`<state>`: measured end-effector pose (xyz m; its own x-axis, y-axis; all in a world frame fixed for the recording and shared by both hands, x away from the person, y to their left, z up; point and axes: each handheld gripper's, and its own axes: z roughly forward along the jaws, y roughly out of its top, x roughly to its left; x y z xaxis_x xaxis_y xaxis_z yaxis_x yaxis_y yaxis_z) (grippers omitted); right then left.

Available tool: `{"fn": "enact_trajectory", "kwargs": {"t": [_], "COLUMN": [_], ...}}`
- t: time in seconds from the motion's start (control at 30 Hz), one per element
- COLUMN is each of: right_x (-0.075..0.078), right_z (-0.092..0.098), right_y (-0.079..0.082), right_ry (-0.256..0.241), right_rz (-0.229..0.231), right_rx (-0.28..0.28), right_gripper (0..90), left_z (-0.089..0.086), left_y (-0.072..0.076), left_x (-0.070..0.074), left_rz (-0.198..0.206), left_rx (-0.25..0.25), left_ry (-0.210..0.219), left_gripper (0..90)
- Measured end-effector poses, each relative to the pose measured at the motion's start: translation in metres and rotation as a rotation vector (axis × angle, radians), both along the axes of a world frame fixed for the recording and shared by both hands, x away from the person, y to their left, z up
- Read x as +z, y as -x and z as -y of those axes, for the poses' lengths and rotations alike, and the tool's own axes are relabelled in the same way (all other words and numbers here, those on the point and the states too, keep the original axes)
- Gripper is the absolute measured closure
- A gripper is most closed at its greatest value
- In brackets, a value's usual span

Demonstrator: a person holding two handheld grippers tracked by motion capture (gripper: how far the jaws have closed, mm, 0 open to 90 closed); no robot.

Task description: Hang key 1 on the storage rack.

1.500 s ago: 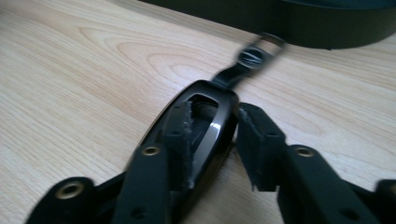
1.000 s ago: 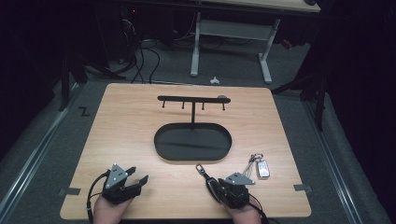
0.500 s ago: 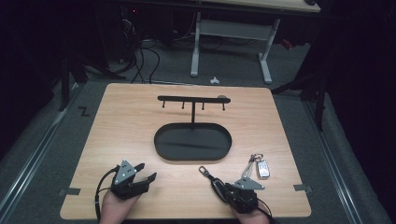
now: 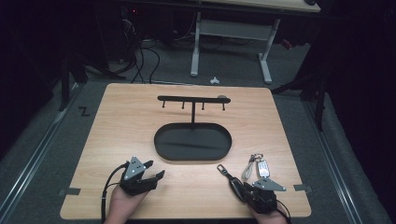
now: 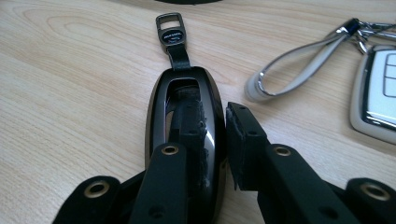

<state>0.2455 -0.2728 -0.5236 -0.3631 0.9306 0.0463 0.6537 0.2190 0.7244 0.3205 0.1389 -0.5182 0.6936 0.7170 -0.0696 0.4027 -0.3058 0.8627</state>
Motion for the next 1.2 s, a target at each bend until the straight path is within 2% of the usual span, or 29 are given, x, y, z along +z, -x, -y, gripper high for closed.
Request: {"fn": "enact_trajectory", "kwargs": {"t": [0.1,0.2,0.33,0.57,0.67,0.87,1.2], "right_x": [0.001,0.005,0.009,0.013,0.015,0.016,0.021], "right_z": [0.001,0.002,0.003,0.005,0.003,-0.003,-0.007], "right_y": [0.001,0.003,0.004,-0.001,-0.003,-0.010,-0.026], "right_ry": [-0.022,-0.032,-0.051,-0.062,-0.057,-0.038,-0.037], "right_rz": [0.003,0.027,0.034,0.070,0.080,0.093,0.096], "right_rx": [0.005,0.016,0.012,0.039,0.044,0.094,0.101], "right_gripper": [74.6,70.6,65.8,59.0,58.6,55.7,52.0], "left_z": [0.001,0.000,-0.003,-0.010,-0.014,-0.028,-0.044], "left_y": [0.000,-0.001,0.000,0.004,0.006,0.016,0.027], "left_x": [0.000,0.001,0.001,0.001,0.001,0.000,-0.003], "left_rz": [-0.001,0.001,0.003,0.009,0.007,0.018,0.008], "left_rx": [0.007,0.019,0.031,0.047,0.051,0.086,0.123], "left_ry": [-0.015,-0.024,-0.020,-0.022,-0.022,-0.032,-0.033], "left_gripper": [38.9,39.5,39.9,40.5,40.5,40.1,39.9]}}
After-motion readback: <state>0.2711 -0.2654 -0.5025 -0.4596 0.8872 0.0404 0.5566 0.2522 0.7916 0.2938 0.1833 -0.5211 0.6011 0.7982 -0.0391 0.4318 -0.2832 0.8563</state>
